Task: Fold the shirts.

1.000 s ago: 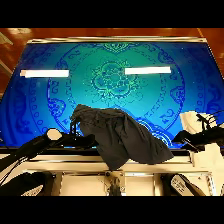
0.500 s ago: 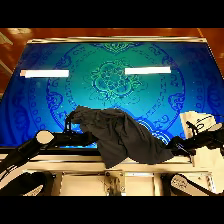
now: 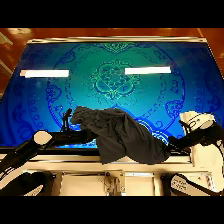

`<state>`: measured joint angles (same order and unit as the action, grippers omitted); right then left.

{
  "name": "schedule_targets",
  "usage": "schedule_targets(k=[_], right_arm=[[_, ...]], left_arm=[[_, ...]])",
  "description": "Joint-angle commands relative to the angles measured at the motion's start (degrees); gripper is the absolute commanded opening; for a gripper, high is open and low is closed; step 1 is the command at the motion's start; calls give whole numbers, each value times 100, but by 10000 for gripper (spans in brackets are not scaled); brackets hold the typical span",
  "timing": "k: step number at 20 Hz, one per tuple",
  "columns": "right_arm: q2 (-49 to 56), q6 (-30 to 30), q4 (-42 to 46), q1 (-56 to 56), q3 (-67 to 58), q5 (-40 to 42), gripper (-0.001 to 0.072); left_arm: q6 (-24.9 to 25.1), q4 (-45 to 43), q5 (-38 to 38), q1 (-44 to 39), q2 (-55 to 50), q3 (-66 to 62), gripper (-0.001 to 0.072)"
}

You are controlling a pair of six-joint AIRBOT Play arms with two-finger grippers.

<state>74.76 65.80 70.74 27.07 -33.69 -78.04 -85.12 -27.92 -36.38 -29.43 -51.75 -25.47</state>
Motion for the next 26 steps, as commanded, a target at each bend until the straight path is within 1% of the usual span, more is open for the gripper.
schedule_targets(k=[1,3,4,6,8,10,12,13,15,16,17,18,20,22,24,26], right_arm=[[4,15,-175,-442,-4,-92,53],[-63,-120,-761,-496,-7,-330,52],[-190,-282,-1252,-496,-9,-448,52],[-629,-584,-2496,-496,-168,-564,52],[-1239,-656,-3766,-496,-632,-490,51],[-1884,-651,-4745,-496,-1414,-166,51],[-2483,-575,-5412,-496,-2404,553,51],[-2732,-485,-5560,-498,-2922,1073,51],[-3156,-293,-5455,-496,-3976,2245,50],[-3303,-111,-5230,-496,-4470,2769,50],[-3405,107,-4903,-496,-4909,3106,50],[-3482,367,-4494,-496,-5254,3230,50],[-3576,944,-3595,-496,-5755,3047,50],[-3606,1467,-2763,-496,-5954,2533,50],[-3602,1943,-2087,-496,-5956,1823,50],[-3569,2094,-1305,-496,-5956,1060,50]], left_arm=[[105,-31,37,127,11,-157,39],[273,-72,28,367,59,-361,39],[413,-79,-20,533,103,-494,39],[809,-166,-313,1029,269,-925,38],[815,-601,-752,1672,564,-1650,38],[817,-925,-1069,2385,935,-2632,38],[813,-979,-1115,3080,1257,-3783,38],[815,-979,-1115,3366,1346,-4374,38],[815,-981,-1128,3834,1410,-5619,39],[815,-984,-1130,3985,1401,-6105,39],[813,-984,-1130,4116,1390,-6502,38],[796,-986,-1156,4197,1394,-6754,39],[796,-984,-1458,4264,1429,-7040,38],[789,-1071,-2098,4264,1403,-7053,38],[529,-1637,-3276,4264,1263,-7051,38],[442,-2468,-4474,4262,1126,-7014,39]])
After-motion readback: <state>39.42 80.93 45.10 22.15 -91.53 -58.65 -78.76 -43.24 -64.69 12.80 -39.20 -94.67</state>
